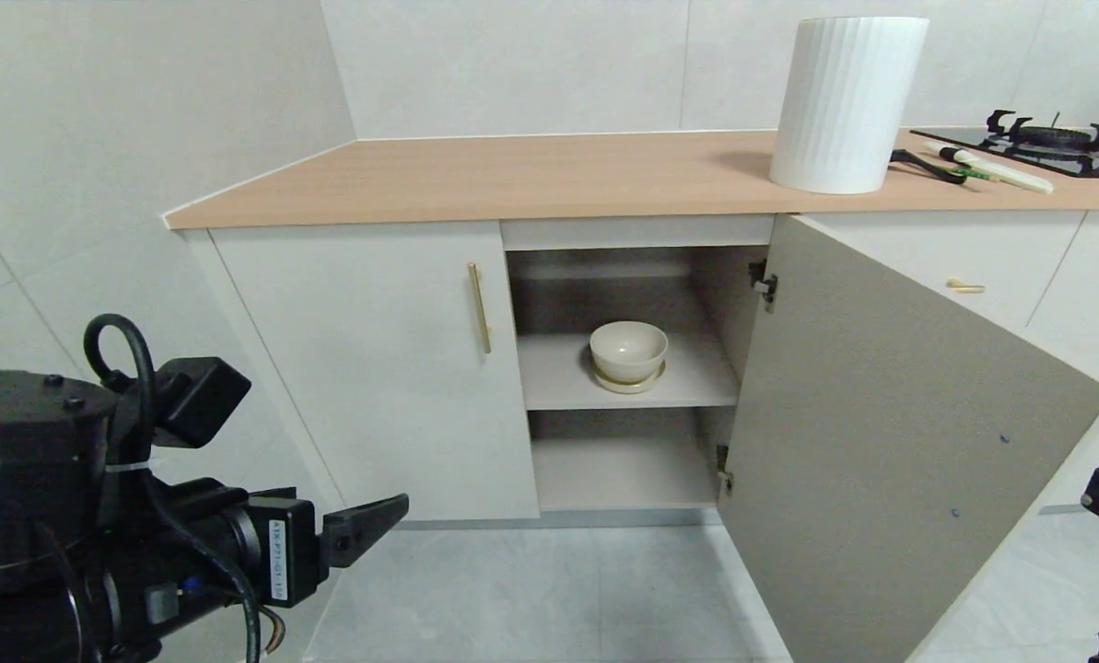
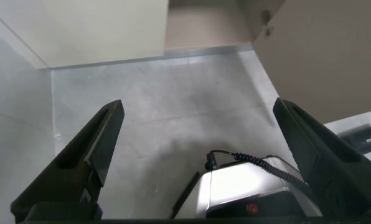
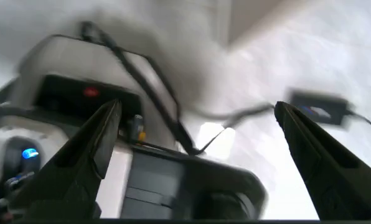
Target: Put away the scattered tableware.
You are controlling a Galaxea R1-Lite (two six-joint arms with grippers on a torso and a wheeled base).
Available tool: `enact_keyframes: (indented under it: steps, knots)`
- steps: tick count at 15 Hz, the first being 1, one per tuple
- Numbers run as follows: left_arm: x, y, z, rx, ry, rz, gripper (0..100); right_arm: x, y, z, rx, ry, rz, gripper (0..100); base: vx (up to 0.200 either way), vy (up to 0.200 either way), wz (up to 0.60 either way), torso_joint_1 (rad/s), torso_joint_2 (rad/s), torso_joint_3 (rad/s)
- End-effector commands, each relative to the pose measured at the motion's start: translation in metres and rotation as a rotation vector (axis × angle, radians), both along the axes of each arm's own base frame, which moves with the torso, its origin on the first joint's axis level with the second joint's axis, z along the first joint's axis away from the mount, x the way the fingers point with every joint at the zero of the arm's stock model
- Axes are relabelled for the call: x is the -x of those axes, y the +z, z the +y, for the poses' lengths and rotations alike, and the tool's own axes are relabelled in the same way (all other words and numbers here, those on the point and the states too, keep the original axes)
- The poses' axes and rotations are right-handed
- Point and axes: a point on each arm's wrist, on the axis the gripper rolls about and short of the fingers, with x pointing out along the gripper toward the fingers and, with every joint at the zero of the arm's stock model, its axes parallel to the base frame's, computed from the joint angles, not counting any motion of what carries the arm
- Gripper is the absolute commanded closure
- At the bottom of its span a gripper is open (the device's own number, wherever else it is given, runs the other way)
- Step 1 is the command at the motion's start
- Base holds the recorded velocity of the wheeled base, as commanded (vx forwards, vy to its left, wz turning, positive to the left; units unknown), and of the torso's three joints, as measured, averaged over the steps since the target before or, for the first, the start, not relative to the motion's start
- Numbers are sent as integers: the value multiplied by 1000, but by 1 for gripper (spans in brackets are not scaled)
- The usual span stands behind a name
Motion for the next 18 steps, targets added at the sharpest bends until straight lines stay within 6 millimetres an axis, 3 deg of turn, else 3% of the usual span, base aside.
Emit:
enact_keyframes:
  steps: [1, 10, 18]
  knots:
    - [0, 0, 0, 0, 0, 1, 0, -4, 6, -8, 22, -82, -14, 0, 0, 0, 0, 0, 0, 0]
    - [-1, 0, 0, 2, -2, 3, 0, -39, 19, -67, 167, -467, -109, 0, 0, 0, 0, 0, 0, 0]
    - [-1, 0, 0, 2, -2, 3, 0, -86, 16, -80, 77, -623, -254, 0, 0, 0, 0, 0, 0, 0]
